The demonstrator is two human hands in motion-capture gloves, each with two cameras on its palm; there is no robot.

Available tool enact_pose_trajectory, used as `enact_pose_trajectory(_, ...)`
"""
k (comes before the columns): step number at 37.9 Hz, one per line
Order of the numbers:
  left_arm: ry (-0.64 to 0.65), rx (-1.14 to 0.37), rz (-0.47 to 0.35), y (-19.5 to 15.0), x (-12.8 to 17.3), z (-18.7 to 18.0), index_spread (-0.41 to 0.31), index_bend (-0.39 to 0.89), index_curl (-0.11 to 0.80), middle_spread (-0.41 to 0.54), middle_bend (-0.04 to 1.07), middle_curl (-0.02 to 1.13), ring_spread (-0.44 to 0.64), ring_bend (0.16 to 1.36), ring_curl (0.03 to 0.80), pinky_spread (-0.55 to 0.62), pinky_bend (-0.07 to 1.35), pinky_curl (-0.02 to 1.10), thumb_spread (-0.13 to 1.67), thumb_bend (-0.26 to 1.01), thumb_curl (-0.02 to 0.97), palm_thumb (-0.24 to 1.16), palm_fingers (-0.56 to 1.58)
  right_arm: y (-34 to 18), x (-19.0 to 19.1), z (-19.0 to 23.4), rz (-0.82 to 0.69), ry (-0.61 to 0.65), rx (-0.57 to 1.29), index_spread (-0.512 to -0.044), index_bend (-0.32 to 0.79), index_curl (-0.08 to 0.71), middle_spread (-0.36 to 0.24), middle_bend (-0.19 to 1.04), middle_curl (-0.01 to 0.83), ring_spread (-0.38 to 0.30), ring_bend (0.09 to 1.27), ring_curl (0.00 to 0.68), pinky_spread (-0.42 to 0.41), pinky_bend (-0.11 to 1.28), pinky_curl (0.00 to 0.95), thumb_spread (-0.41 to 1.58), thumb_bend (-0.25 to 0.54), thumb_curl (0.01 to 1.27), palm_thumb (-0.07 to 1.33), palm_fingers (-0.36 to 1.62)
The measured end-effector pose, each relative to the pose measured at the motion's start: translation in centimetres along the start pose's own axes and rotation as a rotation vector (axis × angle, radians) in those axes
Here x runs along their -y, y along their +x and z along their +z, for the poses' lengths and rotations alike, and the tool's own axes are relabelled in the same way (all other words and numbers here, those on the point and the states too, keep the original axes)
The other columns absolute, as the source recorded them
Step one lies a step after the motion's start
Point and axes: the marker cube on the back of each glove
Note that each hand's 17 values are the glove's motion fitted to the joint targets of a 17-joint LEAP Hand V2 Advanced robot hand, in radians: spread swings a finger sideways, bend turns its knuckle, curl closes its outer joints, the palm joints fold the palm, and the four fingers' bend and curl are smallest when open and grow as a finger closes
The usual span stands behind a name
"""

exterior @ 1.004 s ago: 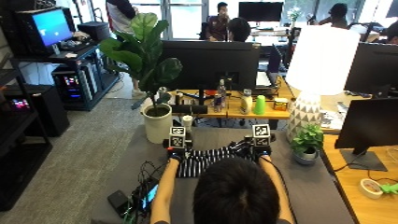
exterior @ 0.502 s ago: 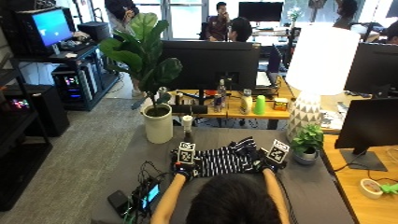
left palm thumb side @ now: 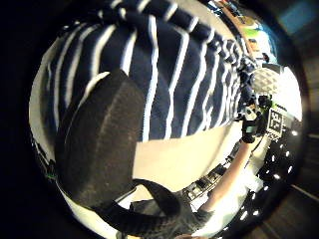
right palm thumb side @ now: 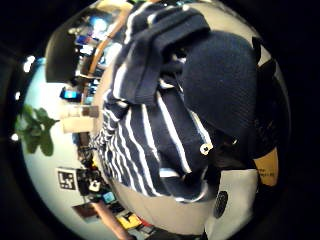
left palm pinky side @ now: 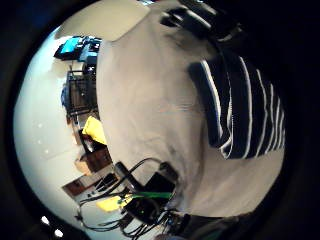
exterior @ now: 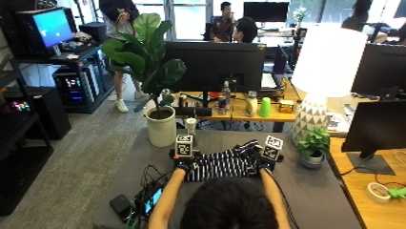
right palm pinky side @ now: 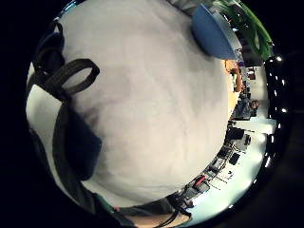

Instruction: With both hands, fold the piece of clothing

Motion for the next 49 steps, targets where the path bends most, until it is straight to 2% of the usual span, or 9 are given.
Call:
enact_pose_trajectory(6, 0.277, -0.062, -0.083, -3.3, -0.4, -6.2, -0.069, 0.14, 0.333, 0.096, 0.16, 0.32, 0.15, 0.63, 0.346, 0.19, 0.50, 0.36, 1.28, 0.05, 0.241, 0.07, 0.24, -3.5, 0.0, -5.9, -0.035, 0.110, 0.018, -0.222, 0.17, 0.260, -0.145, 0.38, 0.498, -0.210, 0.67, 0.470, -0.212, 0.67, 0.460, 0.68, 0.045, 0.56, 0.99, 1.21)
enact_pose_trajectory(10, 0.413, -0.154, -0.123, -5.3, -0.8, -9.3, -0.068, 0.14, 0.328, 0.081, 0.18, 0.32, 0.12, 0.63, 0.345, 0.16, 0.50, 0.36, 1.32, 0.05, 0.236, 0.10, 0.27, -8.3, -2.2, -8.7, -0.145, 0.090, 0.015, -0.222, 0.18, 0.287, -0.153, 0.40, 0.504, -0.224, 0.65, 0.472, -0.224, 0.65, 0.462, 0.54, 0.016, 0.59, 1.01, 1.22)
enact_pose_trajectory(15, 0.425, -0.345, -0.055, -7.0, 3.5, -8.6, -0.064, 0.11, 0.310, 0.047, 0.19, 0.33, 0.07, 0.64, 0.344, 0.10, 0.52, 0.37, 1.36, 0.07, 0.234, 0.14, 0.36, -14.4, -4.5, -9.8, -0.237, 0.151, 0.018, -0.220, 0.19, 0.323, -0.162, 0.42, 0.516, -0.231, 0.64, 0.474, -0.234, 0.62, 0.464, 0.42, -0.014, 0.63, 1.04, 1.25)
enact_pose_trajectory(21, 0.568, -0.571, -0.070, -9.0, -1.0, -11.2, -0.058, 0.09, 0.285, 0.004, 0.20, 0.35, 0.01, 0.64, 0.343, 0.02, 0.54, 0.37, 1.40, 0.08, 0.239, 0.18, 0.47, -25.4, -10.7, -4.2, -0.379, 0.037, 0.085, -0.221, 0.19, 0.357, -0.166, 0.43, 0.524, -0.239, 0.63, 0.479, -0.244, 0.61, 0.467, 0.32, -0.030, 0.65, 1.04, 1.26)
enact_pose_trajectory(27, 0.576, -0.564, -0.086, -10.5, -2.4, -10.3, -0.057, 0.11, 0.279, -0.029, 0.21, 0.37, -0.03, 0.63, 0.346, -0.04, 0.53, 0.37, 1.43, 0.09, 0.246, 0.22, 0.55, -31.1, -15.9, 4.9, -0.456, -0.170, 0.005, -0.223, 0.12, 0.359, -0.169, 0.43, 0.528, -0.244, 0.64, 0.489, -0.255, 0.64, 0.479, 0.28, -0.034, 0.67, 1.02, 1.22)
enact_pose_trajectory(32, 0.570, -0.517, -0.117, -11.6, -3.1, -9.7, -0.056, 0.11, 0.274, -0.040, 0.19, 0.38, -0.04, 0.61, 0.350, -0.06, 0.52, 0.38, 1.44, 0.08, 0.246, 0.22, 0.55, -33.6, -17.9, 8.1, -0.588, -0.138, 0.027, -0.232, -0.01, 0.286, -0.156, 0.42, 0.528, -0.246, 0.69, 0.500, -0.255, 0.72, 0.501, 0.31, -0.033, 0.68, 1.02, 1.09)
enact_pose_trajectory(38, 0.546, -0.529, -0.140, -12.0, -2.7, -8.8, -0.047, 0.10, 0.264, -0.046, 0.18, 0.39, -0.04, 0.60, 0.352, -0.07, 0.51, 0.38, 1.45, 0.07, 0.246, 0.22, 0.56, -32.8, -17.4, 4.7, -0.659, -0.212, 0.191, -0.254, -0.13, 0.172, -0.121, 0.36, 0.508, -0.212, 0.76, 0.515, -0.254, 0.81, 0.521, 0.55, -0.054, 0.67, 0.91, 0.92)
enact_pose_trajectory(42, 0.556, -0.538, -0.143, -11.5, -2.8, -8.4, -0.045, 0.10, 0.256, -0.048, 0.18, 0.39, -0.04, 0.60, 0.353, -0.07, 0.51, 0.38, 1.45, 0.06, 0.244, 0.22, 0.56, -30.8, -15.7, 1.1, -0.681, -0.137, 0.336, -0.283, -0.07, 0.122, -0.095, 0.37, 0.503, -0.175, 0.75, 0.500, -0.210, 0.79, 0.511, 0.77, -0.042, 0.63, 0.82, 0.83)
enact_pose_trajectory(49, 0.523, -0.530, -0.131, -9.3, -2.9, -7.3, -0.044, 0.10, 0.246, -0.050, 0.18, 0.39, -0.04, 0.59, 0.355, -0.07, 0.50, 0.38, 1.45, 0.05, 0.244, 0.21, 0.56, -25.2, -12.3, -4.2, -0.718, 0.034, 0.441, -0.270, 0.10, 0.149, -0.065, 0.36, 0.481, -0.135, 0.67, 0.452, -0.151, 0.68, 0.454, 1.01, 0.006, 0.58, 0.84, 0.90)
